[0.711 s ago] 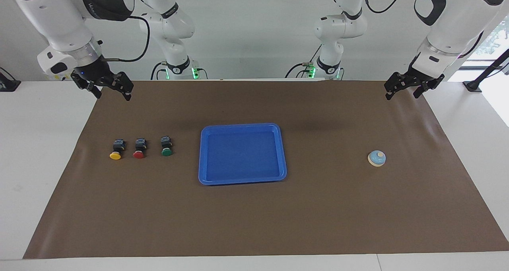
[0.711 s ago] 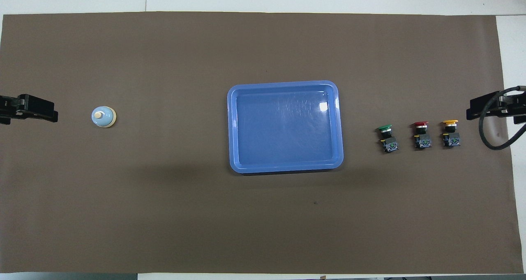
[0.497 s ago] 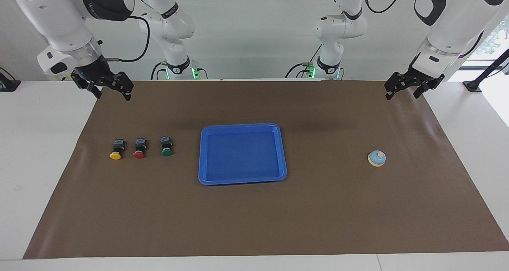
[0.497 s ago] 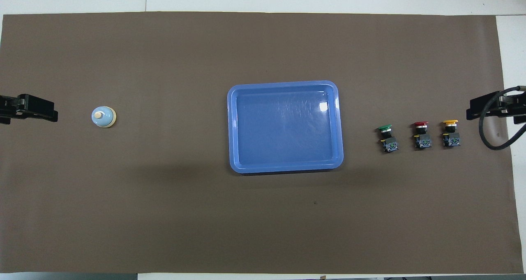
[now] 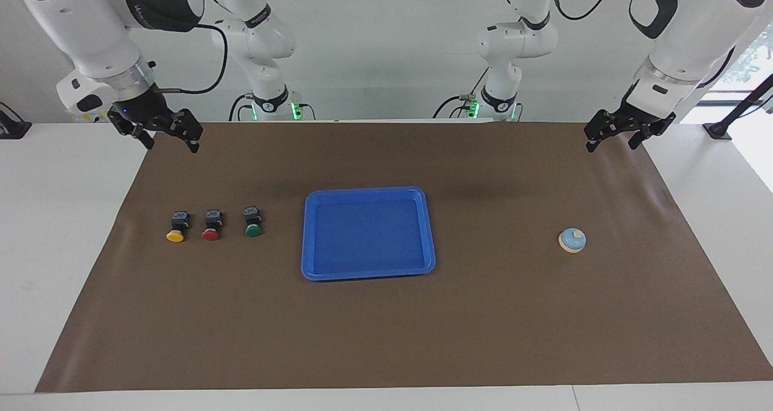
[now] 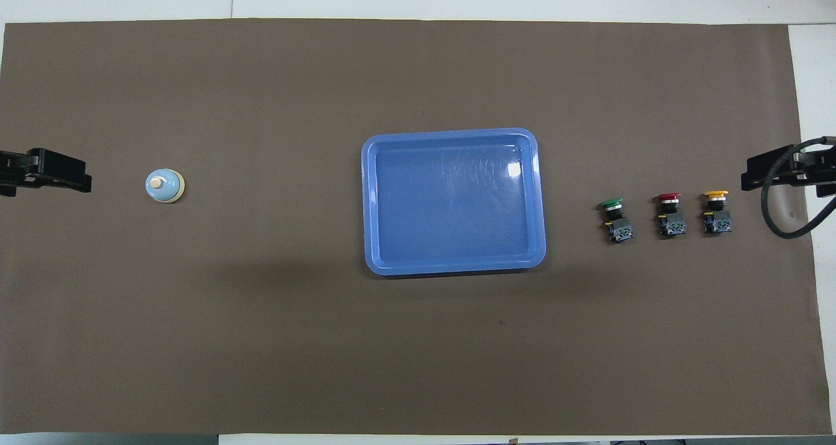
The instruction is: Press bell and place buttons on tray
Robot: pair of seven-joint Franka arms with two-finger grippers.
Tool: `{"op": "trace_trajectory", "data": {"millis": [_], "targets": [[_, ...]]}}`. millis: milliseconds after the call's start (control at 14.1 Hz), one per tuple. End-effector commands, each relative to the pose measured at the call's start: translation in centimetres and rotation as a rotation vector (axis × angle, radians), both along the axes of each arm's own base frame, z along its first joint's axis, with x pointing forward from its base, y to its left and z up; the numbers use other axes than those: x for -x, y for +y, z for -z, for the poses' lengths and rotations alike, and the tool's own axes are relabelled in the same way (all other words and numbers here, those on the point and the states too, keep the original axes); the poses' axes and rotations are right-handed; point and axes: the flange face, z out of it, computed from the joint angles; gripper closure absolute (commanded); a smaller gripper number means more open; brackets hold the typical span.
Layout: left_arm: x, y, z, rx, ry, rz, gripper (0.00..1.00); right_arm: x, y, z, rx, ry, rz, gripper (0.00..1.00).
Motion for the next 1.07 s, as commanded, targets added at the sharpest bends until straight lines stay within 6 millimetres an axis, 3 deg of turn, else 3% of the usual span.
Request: {"op": "trace_trajectory", "data": {"millis": [0, 71, 284, 497, 995], "targets": [[-0.5, 0.2, 0.3, -0.008, -0.074, -0.011, 0.69, 0.4, 0.1, -0.4, 0.011, 0.002, 0.012, 0.0], [-0.5, 0.5, 0.6, -0.008, -0.084, -0.019, 0.89, 0.4, 0.1, -0.3, 0.011, 0.004, 0.012, 0.0], [-0.9, 2.5, 3.4, -0.01, -0.092, -0.067, 1.0, 0.4, 0.1, -0.3, 0.011, 0.004, 0.012, 0.0], [-1.2, 3.5, 6.2, -0.01, -0.106, -0.073, 1.0, 0.4, 0.1, -0.4, 0.011, 0.002, 0.012, 0.0], [-4.5, 3.2, 17.5, -0.001, -0.107, -0.062, 1.0, 0.4, 0.1, -0.4, 0.011, 0.002, 0.012, 0.0]]}}
